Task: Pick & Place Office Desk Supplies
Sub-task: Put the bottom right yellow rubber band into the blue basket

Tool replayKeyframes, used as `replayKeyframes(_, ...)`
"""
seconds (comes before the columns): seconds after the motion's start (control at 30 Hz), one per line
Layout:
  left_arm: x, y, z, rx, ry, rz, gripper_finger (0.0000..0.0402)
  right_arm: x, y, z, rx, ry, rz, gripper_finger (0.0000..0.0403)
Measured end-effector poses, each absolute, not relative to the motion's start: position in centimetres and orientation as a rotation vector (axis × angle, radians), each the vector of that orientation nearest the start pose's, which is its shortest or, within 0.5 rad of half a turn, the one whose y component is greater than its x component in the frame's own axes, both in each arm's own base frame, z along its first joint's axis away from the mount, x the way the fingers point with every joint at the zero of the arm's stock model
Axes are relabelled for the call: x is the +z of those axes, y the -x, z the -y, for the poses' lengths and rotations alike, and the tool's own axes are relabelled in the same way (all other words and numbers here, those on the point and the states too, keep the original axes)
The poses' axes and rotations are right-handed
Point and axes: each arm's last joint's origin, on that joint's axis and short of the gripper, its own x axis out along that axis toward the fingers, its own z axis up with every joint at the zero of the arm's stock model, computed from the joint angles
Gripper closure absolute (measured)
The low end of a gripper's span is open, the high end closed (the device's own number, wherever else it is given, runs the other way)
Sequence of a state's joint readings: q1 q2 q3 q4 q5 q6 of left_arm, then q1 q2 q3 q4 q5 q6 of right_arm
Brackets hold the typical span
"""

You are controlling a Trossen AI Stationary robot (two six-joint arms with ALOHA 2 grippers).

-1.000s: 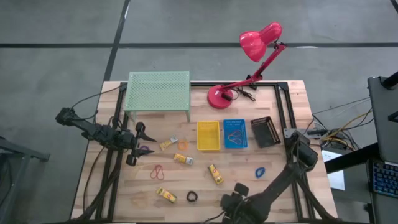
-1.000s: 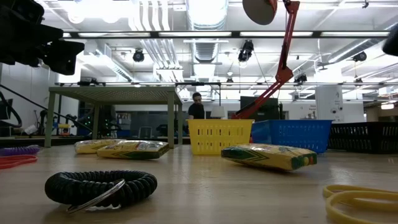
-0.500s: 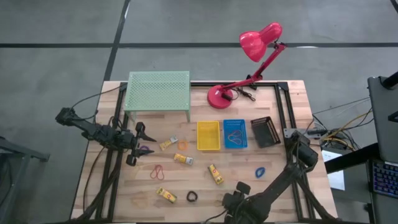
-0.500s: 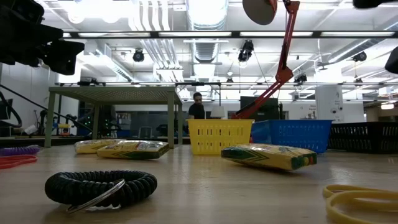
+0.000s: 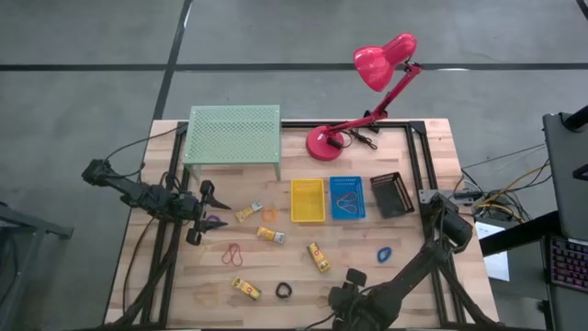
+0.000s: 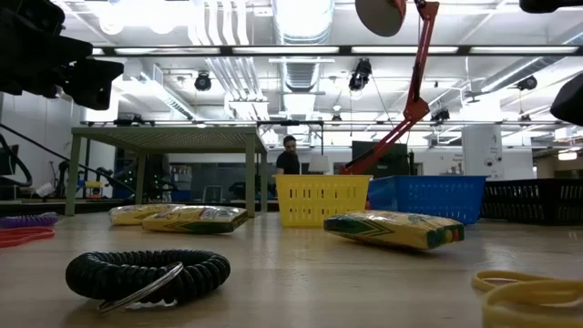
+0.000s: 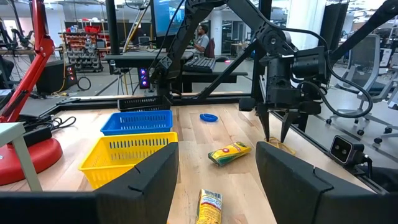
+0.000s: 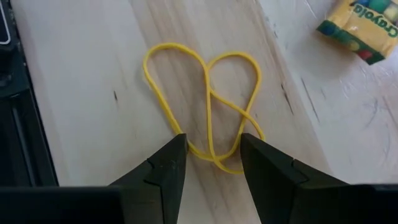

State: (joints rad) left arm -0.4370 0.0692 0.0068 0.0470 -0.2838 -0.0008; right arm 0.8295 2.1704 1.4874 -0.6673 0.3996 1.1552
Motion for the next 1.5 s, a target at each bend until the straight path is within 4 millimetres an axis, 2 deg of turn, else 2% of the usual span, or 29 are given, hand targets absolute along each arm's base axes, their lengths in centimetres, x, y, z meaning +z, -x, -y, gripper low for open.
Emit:
replayKeyframes(0.3, 16.5, -9.4, 3.5, -0.153, -0.005, -0.015, 0.0183, 12.0, -29.0, -30.1, -0.250, -0.188, -1.113, 0.0269)
replayKeyframes(0.8, 16.5, -9.4, 3.5, -0.153, -0.005, -0.015, 0.0183, 12.0, -29.1, -30.3, -0.211, -0.192, -1.127, 0.0388)
replayKeyframes(1.13, 16.5, -9.4, 3.5, -0.153, -0.005, -0.014, 0.0183, 12.4, -29.1, -30.2, -0.216, -0.194, -1.106, 0.0394)
replayKeyframes(1.4, 16.5, -9.4, 3.5, -0.154, -0.005, -0.015, 0.0183, 14.7, -28.7, -29.6, -0.228, -0.194, -1.072, 0.0394)
replayKeyframes(1.5, 16.5, -9.4, 3.5, -0.153, -0.005, -0.015, 0.0183, 14.9, -28.6, -29.4, -0.247, -0.173, -1.066, 0.0394)
